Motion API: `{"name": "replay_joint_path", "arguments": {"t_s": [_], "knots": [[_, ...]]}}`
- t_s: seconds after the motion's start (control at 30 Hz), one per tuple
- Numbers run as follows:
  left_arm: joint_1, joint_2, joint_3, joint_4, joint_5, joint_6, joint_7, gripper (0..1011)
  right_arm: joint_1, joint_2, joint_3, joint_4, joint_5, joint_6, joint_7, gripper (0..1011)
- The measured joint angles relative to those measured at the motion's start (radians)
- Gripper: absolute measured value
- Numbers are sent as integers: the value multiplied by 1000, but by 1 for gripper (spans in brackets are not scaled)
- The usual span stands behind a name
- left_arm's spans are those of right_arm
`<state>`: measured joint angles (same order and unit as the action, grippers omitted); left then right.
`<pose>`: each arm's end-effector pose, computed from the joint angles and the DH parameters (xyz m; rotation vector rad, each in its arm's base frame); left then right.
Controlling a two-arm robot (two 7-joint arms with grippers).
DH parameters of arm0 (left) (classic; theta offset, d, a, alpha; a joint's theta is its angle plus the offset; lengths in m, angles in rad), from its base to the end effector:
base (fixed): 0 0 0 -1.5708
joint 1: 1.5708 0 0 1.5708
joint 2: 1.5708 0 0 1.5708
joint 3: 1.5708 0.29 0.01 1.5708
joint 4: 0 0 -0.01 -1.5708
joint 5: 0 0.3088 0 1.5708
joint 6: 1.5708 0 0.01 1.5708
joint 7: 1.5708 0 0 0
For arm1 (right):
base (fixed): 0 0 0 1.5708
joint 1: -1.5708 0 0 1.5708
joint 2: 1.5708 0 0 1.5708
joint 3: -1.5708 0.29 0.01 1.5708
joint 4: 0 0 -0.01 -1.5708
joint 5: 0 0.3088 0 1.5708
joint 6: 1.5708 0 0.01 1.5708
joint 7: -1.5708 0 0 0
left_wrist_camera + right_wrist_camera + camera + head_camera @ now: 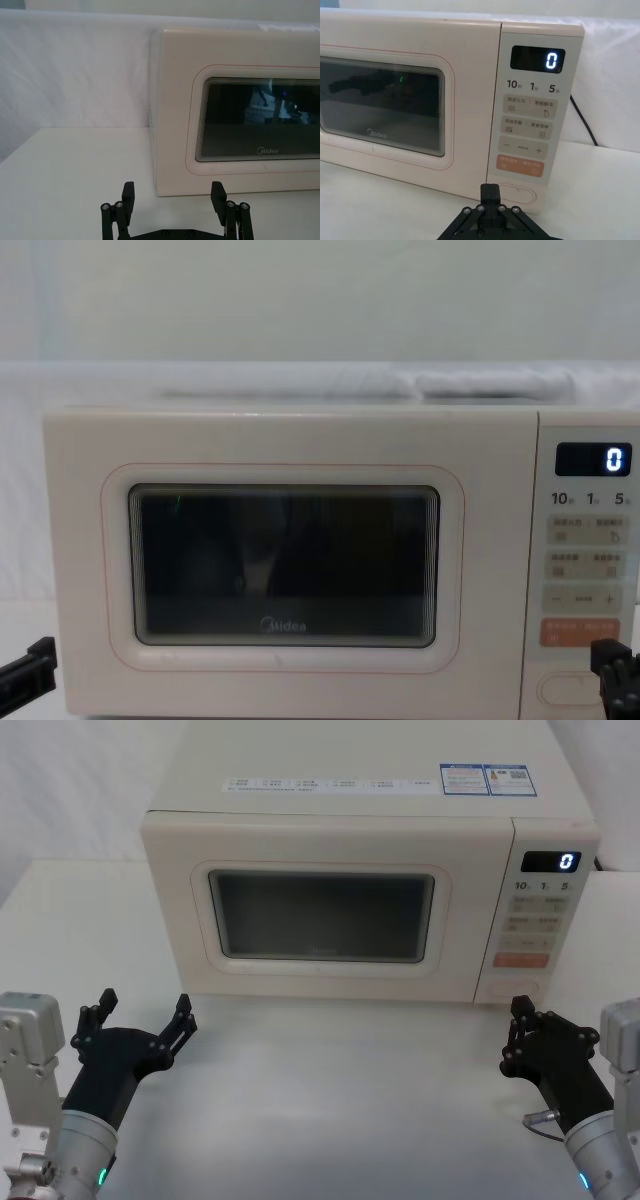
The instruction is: Press the button to open the microwave door with one hand; close the microwave door with the other hand.
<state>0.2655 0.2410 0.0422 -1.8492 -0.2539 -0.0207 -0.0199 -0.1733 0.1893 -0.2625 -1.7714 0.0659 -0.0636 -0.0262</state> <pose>0.2529 0.0375 -0.2853 -0.0380 0.0142 1.4459 0.2658 0.0383 -0.2976 -0.0032 -0.0888 -1.3020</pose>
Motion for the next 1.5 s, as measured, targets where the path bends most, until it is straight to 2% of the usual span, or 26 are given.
{"name": "replay_joint_path", "arguments": {"t_s": [0.27, 0.53, 0.83, 0.93, 1.17, 1.37, 1.5], "knots": [[0, 0, 0, 0, 0, 0, 0, 1001, 0, 0, 0, 0, 0, 0, 0, 0], [0, 0, 0, 0, 0, 0, 0, 1001, 19, -17, 14, 15, 0, 31, 44, 0], [0, 0, 0, 0, 0, 0, 0, 1001, 47, -51, 44, 54, 41, 105, 99, 0], [0, 0, 0, 0, 0, 0, 0, 1001, 60, -60, 47, 67, 40, 125, 106, 0], [0, 0, 0, 0, 0, 0, 0, 1001, 108, -87, 51, 94, 23, 228, 113, 0], [0, 0, 0, 0, 0, 0, 0, 1001, 131, -106, 59, 109, 15, 274, 110, 0], [0, 0, 0, 0, 0, 0, 0, 1001, 143, -120, 66, 123, 9, 286, 104, 0]]}}
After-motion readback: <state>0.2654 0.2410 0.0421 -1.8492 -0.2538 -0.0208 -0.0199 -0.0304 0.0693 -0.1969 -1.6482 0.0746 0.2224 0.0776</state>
